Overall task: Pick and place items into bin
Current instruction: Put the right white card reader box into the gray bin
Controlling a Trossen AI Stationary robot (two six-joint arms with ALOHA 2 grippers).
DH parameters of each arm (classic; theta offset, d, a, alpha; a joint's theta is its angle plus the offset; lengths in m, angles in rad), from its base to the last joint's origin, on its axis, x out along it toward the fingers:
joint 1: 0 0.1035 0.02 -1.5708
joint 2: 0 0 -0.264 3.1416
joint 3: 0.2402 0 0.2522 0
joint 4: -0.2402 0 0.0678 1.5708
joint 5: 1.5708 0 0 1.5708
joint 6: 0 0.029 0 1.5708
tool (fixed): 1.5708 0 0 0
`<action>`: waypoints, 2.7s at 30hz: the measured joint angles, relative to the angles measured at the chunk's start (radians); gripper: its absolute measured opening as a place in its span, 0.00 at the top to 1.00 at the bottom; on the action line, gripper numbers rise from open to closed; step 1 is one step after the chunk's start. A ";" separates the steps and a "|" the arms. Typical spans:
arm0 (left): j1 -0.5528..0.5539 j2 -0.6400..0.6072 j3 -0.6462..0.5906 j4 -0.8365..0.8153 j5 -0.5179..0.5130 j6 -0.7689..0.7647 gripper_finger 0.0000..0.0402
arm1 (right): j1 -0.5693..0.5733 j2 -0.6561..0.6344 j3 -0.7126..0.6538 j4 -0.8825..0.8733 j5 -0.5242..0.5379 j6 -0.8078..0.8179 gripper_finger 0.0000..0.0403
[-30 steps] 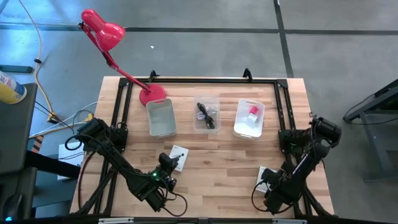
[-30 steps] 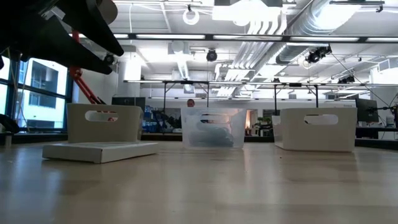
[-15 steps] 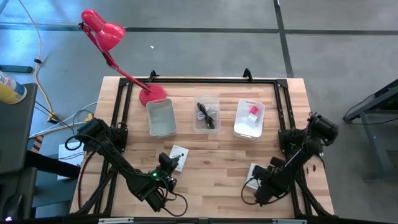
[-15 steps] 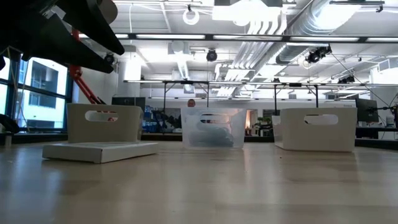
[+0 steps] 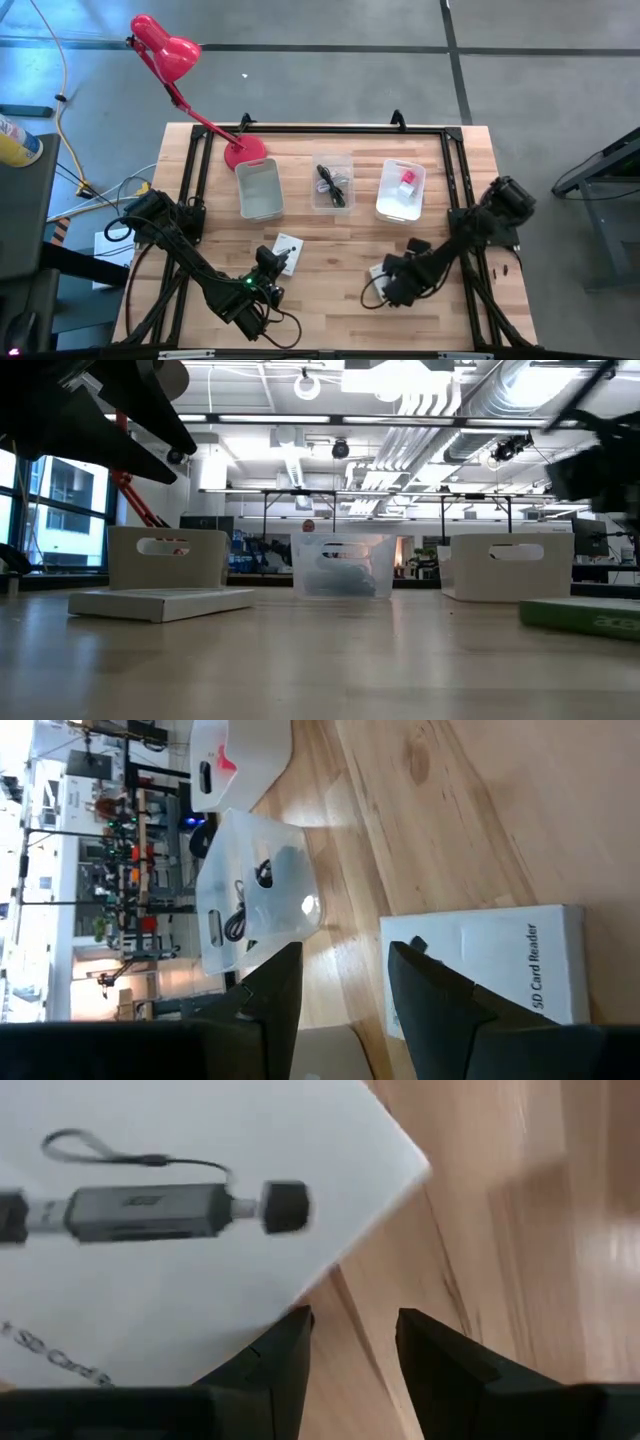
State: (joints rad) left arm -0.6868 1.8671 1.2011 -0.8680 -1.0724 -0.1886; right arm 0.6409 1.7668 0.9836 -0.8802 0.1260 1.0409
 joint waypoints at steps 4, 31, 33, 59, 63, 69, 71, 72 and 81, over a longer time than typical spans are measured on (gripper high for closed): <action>-0.001 0.000 0.000 -0.001 0.025 0.000 0.66 | -0.029 0.001 0.027 0.036 -0.019 -0.034 0.65; -0.001 0.000 0.000 0.039 0.270 -0.054 0.66 | 0.032 0.057 0.074 0.117 -0.053 0.005 0.65; -0.001 0.000 0.000 0.037 0.293 -0.062 0.66 | 0.024 0.058 0.076 0.135 -0.038 -0.007 0.65; -0.001 0.000 0.000 0.023 0.365 -0.112 0.66 | -0.195 0.062 0.076 0.357 -0.165 -0.472 0.65; -0.002 0.000 0.000 0.019 0.424 -0.151 0.66 | -0.201 0.062 0.076 0.405 -0.178 -0.491 0.65; -0.001 0.000 0.000 -0.020 0.373 -0.211 0.66 | -0.222 0.062 0.076 0.446 -0.149 -0.525 0.65; 0.000 -0.008 -0.001 -0.037 0.359 -0.213 0.66 | -0.230 0.062 0.076 0.457 -0.149 -0.531 0.65; 0.000 -0.016 -0.005 -0.037 0.355 -0.213 0.66 | -0.233 0.062 0.076 0.458 -0.147 -0.539 0.65; -0.010 -0.225 -0.222 0.012 0.351 -0.368 0.66 | -0.242 0.062 0.076 0.460 -0.103 -0.593 0.65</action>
State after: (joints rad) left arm -0.6970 1.6418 0.9789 -0.8564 -0.7212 -0.5562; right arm 0.3985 1.8290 1.0595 -0.4198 0.0226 0.4479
